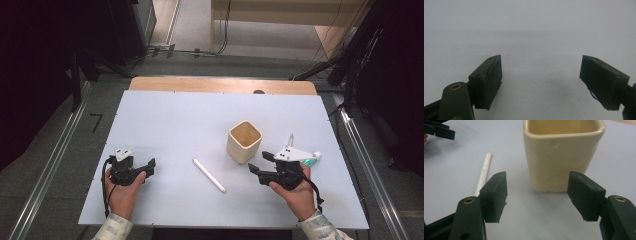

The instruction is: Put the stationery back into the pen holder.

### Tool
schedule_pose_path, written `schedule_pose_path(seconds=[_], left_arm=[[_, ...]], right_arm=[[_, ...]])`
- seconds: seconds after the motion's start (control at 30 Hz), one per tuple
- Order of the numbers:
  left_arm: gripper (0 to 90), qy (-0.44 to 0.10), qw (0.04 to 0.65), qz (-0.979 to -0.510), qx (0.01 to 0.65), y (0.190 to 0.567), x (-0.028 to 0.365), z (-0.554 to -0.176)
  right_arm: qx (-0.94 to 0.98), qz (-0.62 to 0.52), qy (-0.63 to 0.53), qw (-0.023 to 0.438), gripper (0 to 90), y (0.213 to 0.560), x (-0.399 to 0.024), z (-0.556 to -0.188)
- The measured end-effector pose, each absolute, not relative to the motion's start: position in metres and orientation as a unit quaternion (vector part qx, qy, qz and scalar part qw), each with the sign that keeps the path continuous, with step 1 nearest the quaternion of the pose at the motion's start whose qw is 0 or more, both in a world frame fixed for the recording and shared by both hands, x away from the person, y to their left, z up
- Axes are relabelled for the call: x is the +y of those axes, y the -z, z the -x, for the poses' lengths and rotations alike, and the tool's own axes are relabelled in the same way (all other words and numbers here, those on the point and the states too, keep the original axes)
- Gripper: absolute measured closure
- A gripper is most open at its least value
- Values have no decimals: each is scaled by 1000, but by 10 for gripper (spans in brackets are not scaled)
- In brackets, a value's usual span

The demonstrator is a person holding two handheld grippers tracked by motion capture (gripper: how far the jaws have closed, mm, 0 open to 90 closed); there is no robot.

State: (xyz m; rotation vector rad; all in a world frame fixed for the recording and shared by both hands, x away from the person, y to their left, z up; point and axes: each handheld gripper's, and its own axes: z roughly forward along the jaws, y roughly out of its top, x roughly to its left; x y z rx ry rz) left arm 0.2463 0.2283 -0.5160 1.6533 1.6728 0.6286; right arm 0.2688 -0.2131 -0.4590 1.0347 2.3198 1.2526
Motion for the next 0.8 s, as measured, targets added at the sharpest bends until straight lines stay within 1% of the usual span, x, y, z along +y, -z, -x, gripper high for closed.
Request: schedule_pose_path(seconds=[0.4,0.8], left_arm=[[192,-241,347,-638,644,516,228,-247],[192,-238,348,-637,645,517,228,-248]], right_arm=[[827,-341,-425,136,306,474,-194,-264],[835,-333,-420,128,307,477,-184,-260]])
